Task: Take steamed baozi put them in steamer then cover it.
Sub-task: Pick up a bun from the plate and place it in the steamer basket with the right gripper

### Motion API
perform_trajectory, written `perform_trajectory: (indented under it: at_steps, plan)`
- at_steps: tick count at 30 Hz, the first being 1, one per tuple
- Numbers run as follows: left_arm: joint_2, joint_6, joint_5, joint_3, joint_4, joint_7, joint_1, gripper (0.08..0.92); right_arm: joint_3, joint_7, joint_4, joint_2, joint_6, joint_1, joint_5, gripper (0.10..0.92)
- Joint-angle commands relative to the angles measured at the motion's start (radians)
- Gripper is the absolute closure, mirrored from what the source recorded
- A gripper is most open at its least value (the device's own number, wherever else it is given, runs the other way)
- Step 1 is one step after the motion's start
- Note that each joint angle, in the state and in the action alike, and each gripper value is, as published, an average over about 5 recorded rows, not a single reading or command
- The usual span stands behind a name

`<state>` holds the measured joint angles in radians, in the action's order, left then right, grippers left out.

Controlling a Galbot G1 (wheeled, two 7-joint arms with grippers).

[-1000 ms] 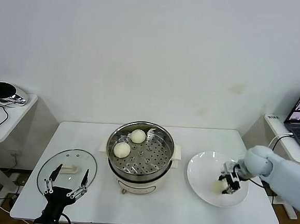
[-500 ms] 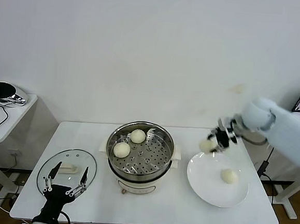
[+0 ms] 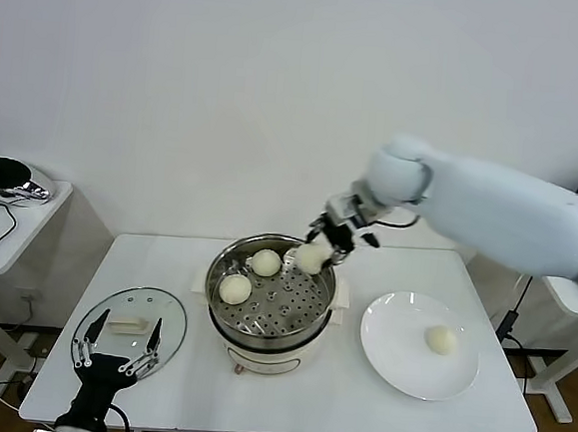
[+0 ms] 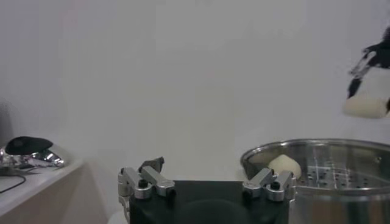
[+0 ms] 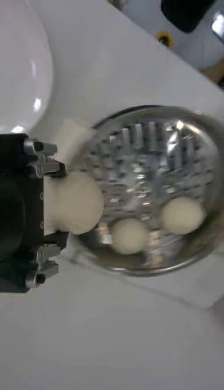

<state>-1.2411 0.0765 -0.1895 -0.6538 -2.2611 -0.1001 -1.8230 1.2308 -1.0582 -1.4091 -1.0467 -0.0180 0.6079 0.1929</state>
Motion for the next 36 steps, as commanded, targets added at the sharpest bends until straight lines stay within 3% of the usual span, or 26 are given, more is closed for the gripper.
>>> perform_trajectory:
  at_steps: [1,13,25,36]
  plan:
    - [-0.007,0.000,-0.002,-0.007,-0.022,-0.001,-0.006,0.177,0.063,0.013,0.075,-0.216,0.235,-0.022,-0.124,0.459]
    - [-0.023,0.003,-0.004,-0.010,-0.037,-0.003,-0.014,0.177,0.113,-0.002,0.093,-0.271,0.402,-0.071,-0.255,0.457]
    - [-0.025,0.008,-0.006,-0.009,-0.028,-0.003,-0.013,0.177,0.125,-0.008,0.079,-0.272,0.421,-0.093,-0.248,0.449]
    - [-0.020,0.008,-0.007,-0.008,-0.029,-0.003,-0.008,0.177,0.101,-0.025,-0.002,-0.173,0.349,0.001,-0.150,0.213]
